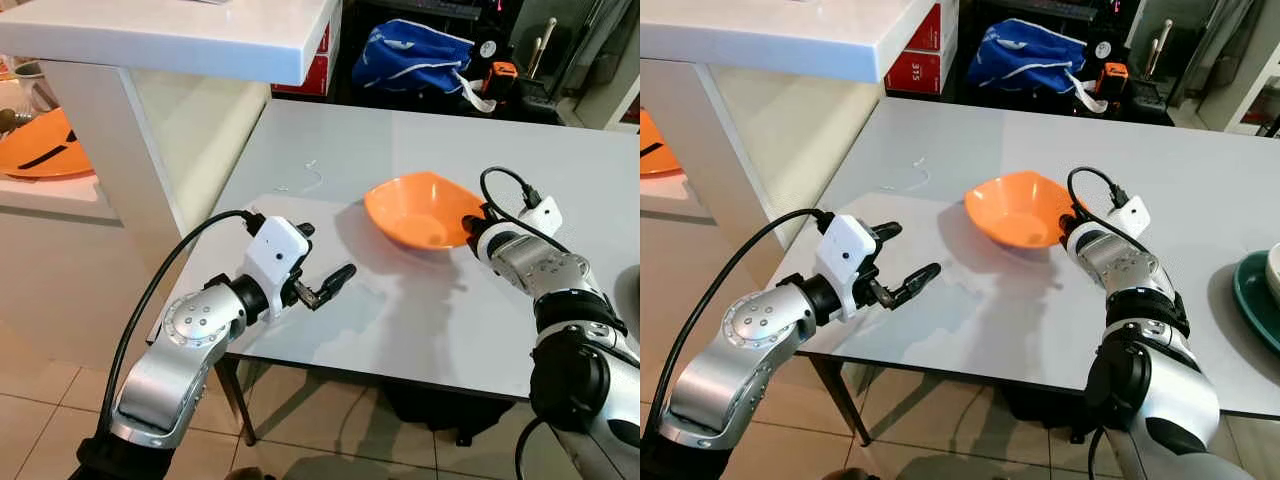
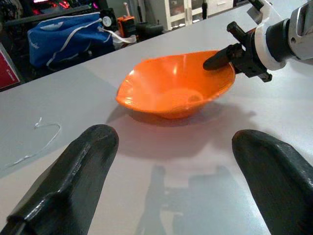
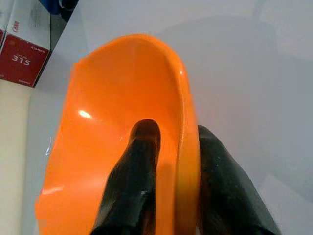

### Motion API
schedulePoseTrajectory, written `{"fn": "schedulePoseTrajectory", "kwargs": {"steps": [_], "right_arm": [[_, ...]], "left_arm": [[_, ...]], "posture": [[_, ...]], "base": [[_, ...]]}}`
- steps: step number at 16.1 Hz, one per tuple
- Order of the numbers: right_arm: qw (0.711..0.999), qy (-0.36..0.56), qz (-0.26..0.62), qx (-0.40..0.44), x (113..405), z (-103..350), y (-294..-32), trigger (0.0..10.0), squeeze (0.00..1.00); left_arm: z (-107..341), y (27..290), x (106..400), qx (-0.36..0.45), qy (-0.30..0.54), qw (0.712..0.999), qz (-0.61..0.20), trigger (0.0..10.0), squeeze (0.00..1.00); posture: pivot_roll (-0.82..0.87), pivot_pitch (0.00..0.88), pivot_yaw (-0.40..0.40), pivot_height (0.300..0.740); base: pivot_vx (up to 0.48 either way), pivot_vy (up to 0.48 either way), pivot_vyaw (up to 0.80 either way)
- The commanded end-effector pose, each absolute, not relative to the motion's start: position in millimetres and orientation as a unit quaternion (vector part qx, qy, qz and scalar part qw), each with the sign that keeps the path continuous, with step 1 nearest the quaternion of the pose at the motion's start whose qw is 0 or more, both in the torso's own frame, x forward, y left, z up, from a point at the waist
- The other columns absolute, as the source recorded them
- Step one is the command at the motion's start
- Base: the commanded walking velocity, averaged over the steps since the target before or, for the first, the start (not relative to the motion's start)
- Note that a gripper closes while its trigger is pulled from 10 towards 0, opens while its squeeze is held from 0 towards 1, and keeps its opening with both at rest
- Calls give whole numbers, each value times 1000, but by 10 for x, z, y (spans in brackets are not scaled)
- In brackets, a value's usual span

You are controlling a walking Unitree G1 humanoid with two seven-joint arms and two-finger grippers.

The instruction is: Setting the table

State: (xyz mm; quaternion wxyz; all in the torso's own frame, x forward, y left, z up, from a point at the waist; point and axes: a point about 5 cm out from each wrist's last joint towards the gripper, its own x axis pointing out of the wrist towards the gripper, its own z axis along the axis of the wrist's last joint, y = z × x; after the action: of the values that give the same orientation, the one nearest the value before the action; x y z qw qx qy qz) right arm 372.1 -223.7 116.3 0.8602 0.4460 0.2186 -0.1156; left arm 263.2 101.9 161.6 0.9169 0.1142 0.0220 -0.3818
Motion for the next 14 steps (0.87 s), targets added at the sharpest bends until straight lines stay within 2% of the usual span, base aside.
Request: {"fn": "schedulePoseTrajectory", "kwargs": {"steps": [1, 6, 14], "right_arm": [[860, 198, -108, 458, 3778, 1284, -2260, 10000, 1000], [864, 188, -100, 455, 3796, 1361, -2314, 10000, 1000], [854, 172, -90, 482, 3745, 1382, -2435, 10000, 1000]], "left_arm": [[1646, 998, 2629, 120, 19, 916, -384, 10000, 0], [1658, 993, 2647, 122, 15, 916, -382, 10000, 0], [1639, 1005, 2641, 122, 17, 918, -377, 10000, 0]], "posture": [[68, 0, -41, 740], [60, 0, -40, 740], [54, 0, -44, 740]], "base": [[0, 0, 0], [0, 0, 0], [0, 0, 0]]}}
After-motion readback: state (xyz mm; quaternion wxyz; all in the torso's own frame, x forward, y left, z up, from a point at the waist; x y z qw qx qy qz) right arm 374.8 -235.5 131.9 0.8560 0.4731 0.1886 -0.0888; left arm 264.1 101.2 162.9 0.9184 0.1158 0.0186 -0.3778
